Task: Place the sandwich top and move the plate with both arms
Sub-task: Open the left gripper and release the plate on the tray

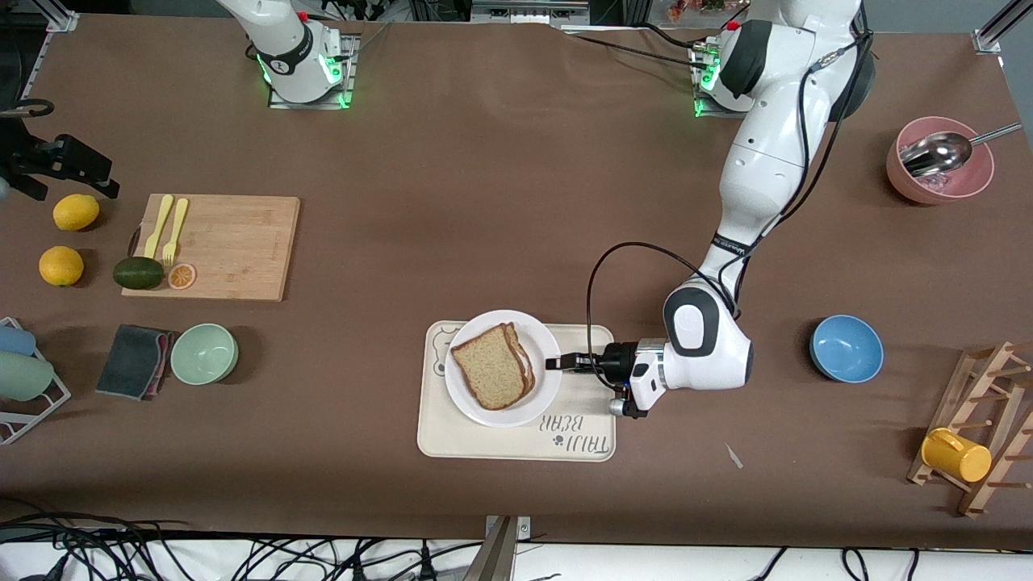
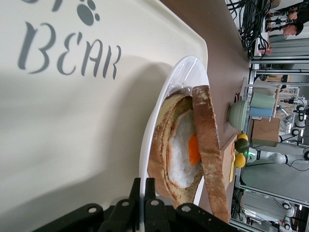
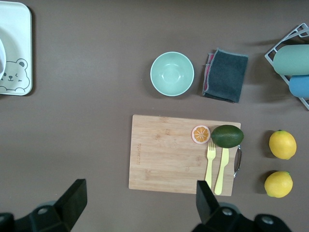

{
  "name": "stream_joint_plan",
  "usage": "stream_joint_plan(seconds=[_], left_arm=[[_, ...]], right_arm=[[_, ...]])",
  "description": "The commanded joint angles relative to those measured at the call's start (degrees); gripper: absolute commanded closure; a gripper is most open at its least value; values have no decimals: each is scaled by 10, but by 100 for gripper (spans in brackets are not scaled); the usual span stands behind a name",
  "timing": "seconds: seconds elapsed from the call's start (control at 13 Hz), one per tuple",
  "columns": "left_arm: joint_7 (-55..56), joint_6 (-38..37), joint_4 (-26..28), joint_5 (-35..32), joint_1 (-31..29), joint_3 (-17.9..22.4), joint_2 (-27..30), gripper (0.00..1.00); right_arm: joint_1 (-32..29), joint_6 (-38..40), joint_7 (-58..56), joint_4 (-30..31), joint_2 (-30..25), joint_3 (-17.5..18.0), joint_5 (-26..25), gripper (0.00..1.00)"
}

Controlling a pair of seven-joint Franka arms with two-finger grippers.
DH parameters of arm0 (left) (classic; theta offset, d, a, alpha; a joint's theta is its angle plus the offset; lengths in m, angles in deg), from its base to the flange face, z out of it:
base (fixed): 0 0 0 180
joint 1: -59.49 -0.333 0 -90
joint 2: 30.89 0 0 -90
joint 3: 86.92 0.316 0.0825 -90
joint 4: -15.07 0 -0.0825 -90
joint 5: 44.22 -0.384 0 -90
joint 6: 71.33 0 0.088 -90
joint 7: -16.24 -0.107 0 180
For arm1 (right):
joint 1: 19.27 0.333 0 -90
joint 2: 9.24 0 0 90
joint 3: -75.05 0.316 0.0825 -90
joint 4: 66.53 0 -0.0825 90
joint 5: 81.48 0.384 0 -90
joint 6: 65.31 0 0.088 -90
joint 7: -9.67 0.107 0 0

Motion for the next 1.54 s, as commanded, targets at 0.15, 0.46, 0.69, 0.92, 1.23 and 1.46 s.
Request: stream_joint_plan(seconds=[0.15, 0.46, 0.69, 0.92, 1.23, 1.46], left_arm=[[-17, 8, -29, 31, 3, -1, -20, 100], [-15, 27, -53, 31, 11, -2, -37, 100], [-14, 26, -48, 36, 9, -2, -37, 89], [-15, 22, -41, 76, 6, -1, -37, 66], [-14, 5, -41, 64, -1, 2, -30, 57], [-8, -9, -40, 3, -9, 3, -6, 57]], right_arm=[[-3, 0, 5, 6, -8, 7, 9, 0], [-4, -1, 5, 6, -8, 17, 8, 0], [-4, -1, 5, 6, -9, 19, 8, 0], [-4, 1, 5, 5, -9, 17, 8, 0], [-4, 1, 5, 5, -9, 14, 9, 0], [-4, 1, 5, 5, -10, 18, 9, 0]])
